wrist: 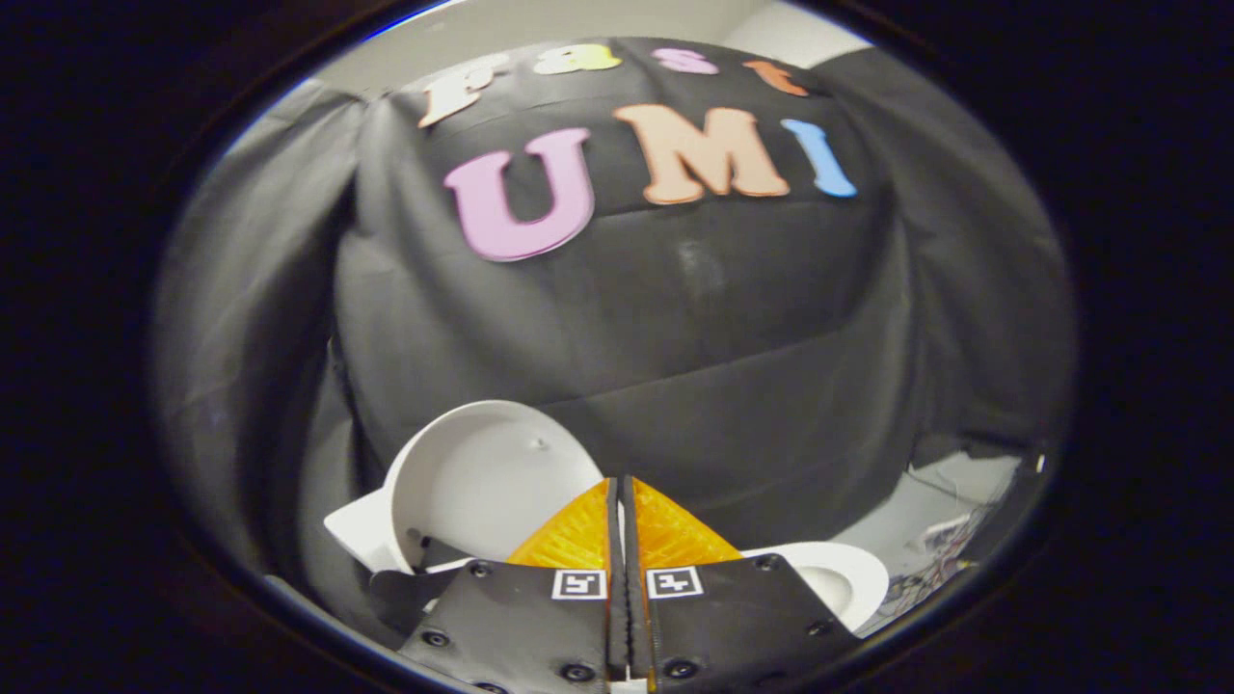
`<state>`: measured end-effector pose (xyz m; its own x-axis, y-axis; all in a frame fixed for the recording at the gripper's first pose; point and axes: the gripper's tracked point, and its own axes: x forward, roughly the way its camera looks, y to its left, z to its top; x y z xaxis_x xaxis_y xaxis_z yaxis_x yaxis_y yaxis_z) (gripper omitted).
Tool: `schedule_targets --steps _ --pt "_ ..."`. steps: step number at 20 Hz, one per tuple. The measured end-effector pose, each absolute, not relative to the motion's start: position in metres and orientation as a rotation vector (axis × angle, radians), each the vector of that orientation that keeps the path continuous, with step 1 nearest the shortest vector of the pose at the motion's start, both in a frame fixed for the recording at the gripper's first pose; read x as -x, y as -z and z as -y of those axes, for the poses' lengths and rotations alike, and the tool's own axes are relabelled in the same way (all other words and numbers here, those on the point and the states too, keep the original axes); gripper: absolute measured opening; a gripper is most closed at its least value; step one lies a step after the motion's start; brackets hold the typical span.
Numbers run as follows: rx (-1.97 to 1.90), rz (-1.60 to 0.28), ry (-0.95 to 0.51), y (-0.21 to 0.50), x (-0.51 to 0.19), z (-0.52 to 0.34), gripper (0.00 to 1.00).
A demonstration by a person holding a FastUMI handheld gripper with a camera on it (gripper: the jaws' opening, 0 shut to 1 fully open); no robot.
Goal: Open the toilet lid.
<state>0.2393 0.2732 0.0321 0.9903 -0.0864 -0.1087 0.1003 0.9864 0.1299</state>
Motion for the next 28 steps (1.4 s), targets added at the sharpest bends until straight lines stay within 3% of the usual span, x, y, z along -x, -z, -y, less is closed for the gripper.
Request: schedule_targets --steps 10,12,15,28 --pt "0.137 -0.188 -0.157 -0.012 -0.262 -0.385 0.02" --pt "0.172 -0.197 -0.184 -0.011 -0.264 -0.397 0.06" --pt "0.219 -0.206 -0.186 -0.006 -0.263 -0.402 0.01" --pt "0.217 -0.183 -0.21 -0.008 -0.261 -0.404 0.02"
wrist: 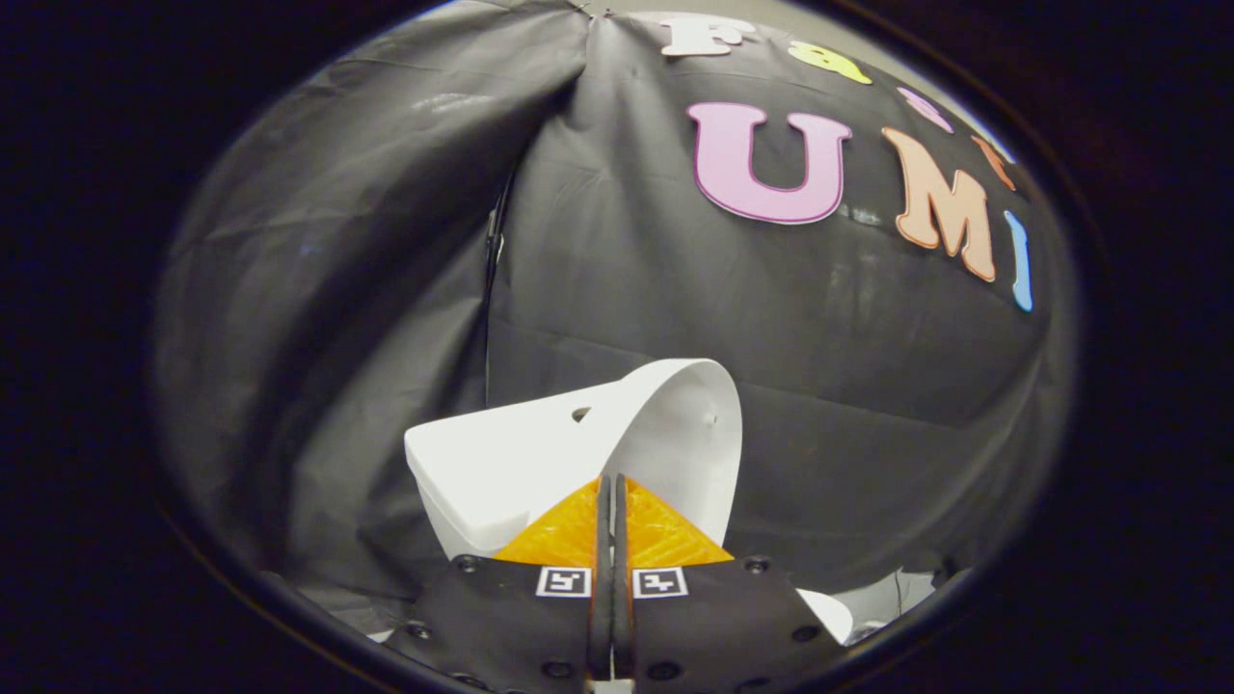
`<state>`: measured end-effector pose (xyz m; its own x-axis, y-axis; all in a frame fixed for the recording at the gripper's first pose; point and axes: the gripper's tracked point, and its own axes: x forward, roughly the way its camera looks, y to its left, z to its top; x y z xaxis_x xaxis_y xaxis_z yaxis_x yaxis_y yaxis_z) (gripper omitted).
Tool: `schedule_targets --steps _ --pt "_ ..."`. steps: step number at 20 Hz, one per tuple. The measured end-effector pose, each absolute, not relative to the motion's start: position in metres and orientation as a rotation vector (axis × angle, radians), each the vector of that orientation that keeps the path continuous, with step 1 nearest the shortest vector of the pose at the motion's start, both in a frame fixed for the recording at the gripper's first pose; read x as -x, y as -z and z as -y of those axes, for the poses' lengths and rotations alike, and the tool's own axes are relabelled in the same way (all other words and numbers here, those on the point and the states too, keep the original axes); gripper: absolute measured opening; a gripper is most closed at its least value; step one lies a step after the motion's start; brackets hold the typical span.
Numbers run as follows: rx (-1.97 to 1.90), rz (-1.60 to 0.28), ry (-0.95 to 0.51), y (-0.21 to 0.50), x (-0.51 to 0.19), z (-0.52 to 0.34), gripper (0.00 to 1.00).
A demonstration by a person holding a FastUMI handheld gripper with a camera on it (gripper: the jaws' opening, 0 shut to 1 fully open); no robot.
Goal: Open the toilet lid.
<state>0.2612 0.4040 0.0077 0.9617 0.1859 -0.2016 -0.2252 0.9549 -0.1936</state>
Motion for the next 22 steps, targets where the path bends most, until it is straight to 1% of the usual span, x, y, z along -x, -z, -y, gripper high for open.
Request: schedule_targets --steps 4,7,13,18,22 --pt "0.191 -0.153 -0.173 -0.022 -0.259 -0.38 0.02" --pt "0.132 -0.112 -0.108 -0.036 -0.258 -0.345 0.01" --pt "0.051 -0.048 0.072 -0.057 -0.245 -0.242 0.01" --pt "0.007 -0.007 0.224 -0.068 -0.218 -0.151 0.01" --pt "0.006 0.01 0.313 -0.07 -0.19 -0.09 0.01"
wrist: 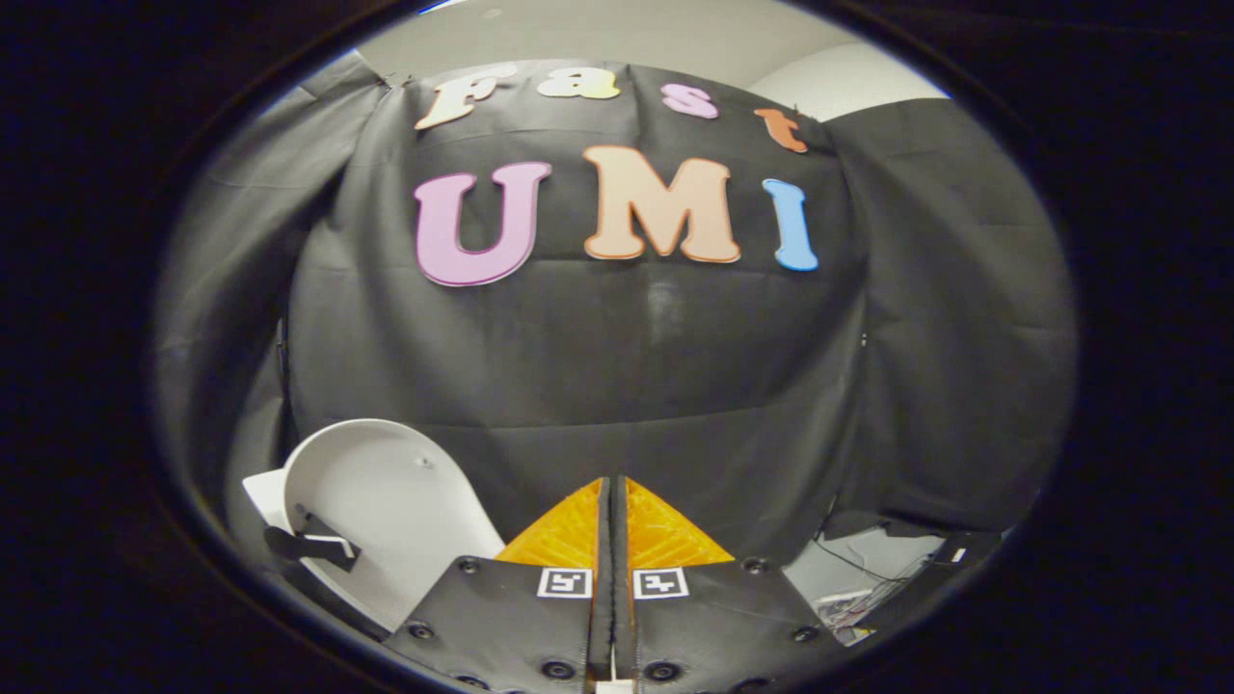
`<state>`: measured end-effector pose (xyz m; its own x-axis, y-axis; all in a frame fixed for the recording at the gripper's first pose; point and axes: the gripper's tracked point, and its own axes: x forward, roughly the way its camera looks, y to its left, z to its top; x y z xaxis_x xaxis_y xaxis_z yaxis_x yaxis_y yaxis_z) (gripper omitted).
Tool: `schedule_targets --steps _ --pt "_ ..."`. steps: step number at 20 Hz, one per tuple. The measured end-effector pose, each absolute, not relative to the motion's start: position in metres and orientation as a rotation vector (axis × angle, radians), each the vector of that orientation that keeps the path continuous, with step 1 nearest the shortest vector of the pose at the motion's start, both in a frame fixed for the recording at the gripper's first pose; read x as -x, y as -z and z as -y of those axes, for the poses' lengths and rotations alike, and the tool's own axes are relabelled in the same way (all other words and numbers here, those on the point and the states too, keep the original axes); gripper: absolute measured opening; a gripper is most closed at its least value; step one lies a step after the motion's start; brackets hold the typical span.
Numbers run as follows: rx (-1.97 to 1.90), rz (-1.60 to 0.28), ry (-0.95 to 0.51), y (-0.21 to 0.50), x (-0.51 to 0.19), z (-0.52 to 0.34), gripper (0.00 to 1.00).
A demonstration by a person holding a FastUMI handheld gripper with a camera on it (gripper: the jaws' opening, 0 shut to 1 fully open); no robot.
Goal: Open the toilet lid.
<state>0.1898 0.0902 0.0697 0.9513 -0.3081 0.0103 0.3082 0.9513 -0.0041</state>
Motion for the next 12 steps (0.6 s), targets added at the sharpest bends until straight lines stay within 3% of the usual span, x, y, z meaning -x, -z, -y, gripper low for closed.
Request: schedule_targets --steps 12 --pt "-0.001 -0.031 0.506 -0.039 -0.103 0.035 0.01"
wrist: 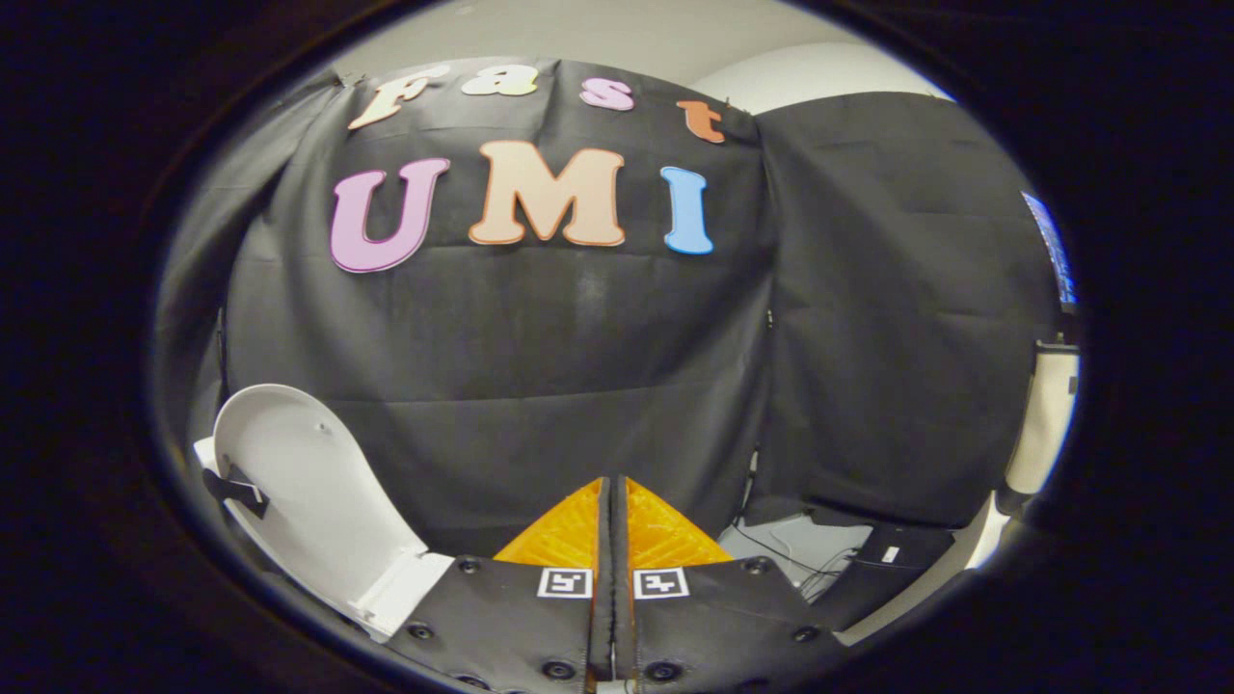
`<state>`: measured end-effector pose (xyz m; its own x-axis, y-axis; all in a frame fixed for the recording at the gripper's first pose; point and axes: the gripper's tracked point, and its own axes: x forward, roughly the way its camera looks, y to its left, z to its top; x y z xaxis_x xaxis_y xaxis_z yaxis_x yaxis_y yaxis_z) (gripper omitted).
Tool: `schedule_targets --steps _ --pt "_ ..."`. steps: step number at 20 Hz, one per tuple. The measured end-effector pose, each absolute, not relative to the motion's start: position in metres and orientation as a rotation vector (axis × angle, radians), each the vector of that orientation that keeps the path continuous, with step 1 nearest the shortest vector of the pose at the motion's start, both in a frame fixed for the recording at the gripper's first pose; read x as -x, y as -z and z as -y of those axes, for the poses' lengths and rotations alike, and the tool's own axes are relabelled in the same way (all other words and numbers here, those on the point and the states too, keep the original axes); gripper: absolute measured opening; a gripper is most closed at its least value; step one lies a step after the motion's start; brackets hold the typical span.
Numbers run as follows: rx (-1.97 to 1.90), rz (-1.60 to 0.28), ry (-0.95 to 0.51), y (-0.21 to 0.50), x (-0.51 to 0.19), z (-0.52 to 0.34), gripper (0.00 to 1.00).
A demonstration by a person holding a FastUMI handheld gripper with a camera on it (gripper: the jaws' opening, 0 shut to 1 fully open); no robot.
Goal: Open the toilet lid.
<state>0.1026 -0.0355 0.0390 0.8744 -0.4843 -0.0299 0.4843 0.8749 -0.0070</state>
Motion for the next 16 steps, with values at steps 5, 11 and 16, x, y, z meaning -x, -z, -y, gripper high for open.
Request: schedule_targets --steps 5,11,16 --pt "-0.021 -0.045 0.528 -0.023 -0.082 0.059 0.01" --pt "-0.013 -0.066 0.394 -0.006 -0.075 0.058 0.06" --pt "0.023 -0.093 0.271 0.007 -0.075 0.046 0.12"
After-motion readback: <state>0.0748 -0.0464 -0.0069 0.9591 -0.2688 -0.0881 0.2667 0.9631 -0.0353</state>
